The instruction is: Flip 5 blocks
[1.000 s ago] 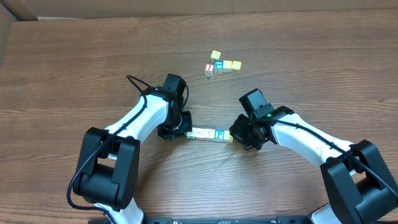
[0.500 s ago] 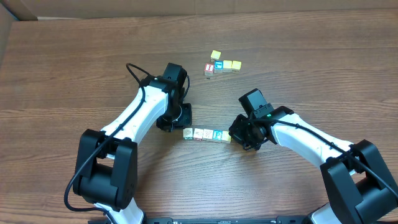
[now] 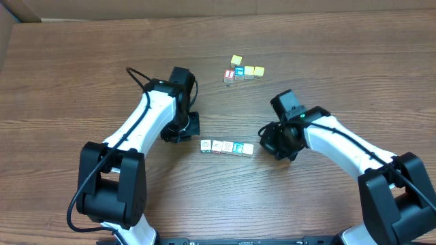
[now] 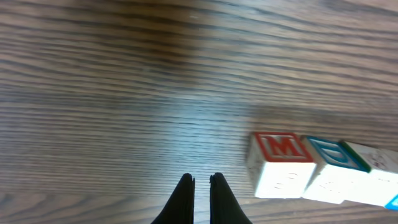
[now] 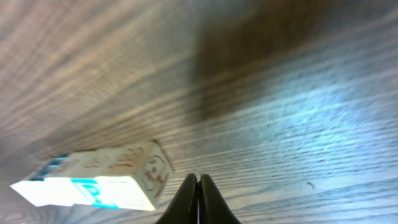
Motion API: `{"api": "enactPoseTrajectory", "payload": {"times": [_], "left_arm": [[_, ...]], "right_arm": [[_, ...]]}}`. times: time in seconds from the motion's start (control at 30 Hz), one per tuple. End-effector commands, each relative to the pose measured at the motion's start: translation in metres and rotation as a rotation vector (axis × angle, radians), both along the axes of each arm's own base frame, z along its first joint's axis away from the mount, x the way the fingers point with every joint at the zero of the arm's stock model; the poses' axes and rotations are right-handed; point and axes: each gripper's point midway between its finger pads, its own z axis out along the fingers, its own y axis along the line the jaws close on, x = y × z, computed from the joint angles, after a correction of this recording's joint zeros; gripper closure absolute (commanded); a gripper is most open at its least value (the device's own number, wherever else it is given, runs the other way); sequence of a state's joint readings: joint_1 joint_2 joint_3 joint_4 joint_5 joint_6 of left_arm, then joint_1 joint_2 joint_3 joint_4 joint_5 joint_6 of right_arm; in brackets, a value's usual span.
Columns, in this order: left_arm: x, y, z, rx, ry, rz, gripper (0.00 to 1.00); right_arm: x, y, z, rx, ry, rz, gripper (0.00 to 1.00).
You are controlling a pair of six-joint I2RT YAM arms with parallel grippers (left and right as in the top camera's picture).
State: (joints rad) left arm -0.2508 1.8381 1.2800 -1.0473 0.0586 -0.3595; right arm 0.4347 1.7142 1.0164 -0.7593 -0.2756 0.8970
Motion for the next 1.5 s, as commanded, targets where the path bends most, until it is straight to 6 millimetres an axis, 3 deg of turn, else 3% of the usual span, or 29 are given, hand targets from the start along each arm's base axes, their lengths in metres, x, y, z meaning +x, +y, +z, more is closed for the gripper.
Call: {"api": "enactPoseTrajectory", "payload": {"times": [0.0, 0.1, 0.53, 0.7, 1.13, 1.47], "left_arm": [[0.002, 0.0, -0.001, 0.0, -0.002, 0.005, 0.96], [-0.003, -0.011, -0.007, -0.046, 0.008, -0.007, 0.96], [-0.013, -0.021, -0.022, -0.075, 0.018, -0.009, 0.96], [-0.007, -0.03, -0.022, -0.123, -0.002, -0.009, 0.96], [-0.005, -0.031, -0.022, -0.123, -0.01, 0.008, 0.96], [-0.011, -0.02, -0.027, -0.065, 0.004, 0.023, 0.96]], "right_arm": [[0.012, 0.0, 0.008, -0.015, -0.052, 0.05, 0.95], [0.007, -0.003, 0.007, -0.029, -0.034, 0.05, 0.95], [0.004, -0.011, 0.001, -0.092, -0.038, 0.049, 0.95], [-0.001, 0.003, -0.003, -0.084, -0.055, 0.068, 0.95], [0.001, 0.005, -0.006, -0.114, -0.074, 0.023, 0.96], [0.001, 0.005, -0.006, -0.114, -0.075, 0.024, 0.96]]}}
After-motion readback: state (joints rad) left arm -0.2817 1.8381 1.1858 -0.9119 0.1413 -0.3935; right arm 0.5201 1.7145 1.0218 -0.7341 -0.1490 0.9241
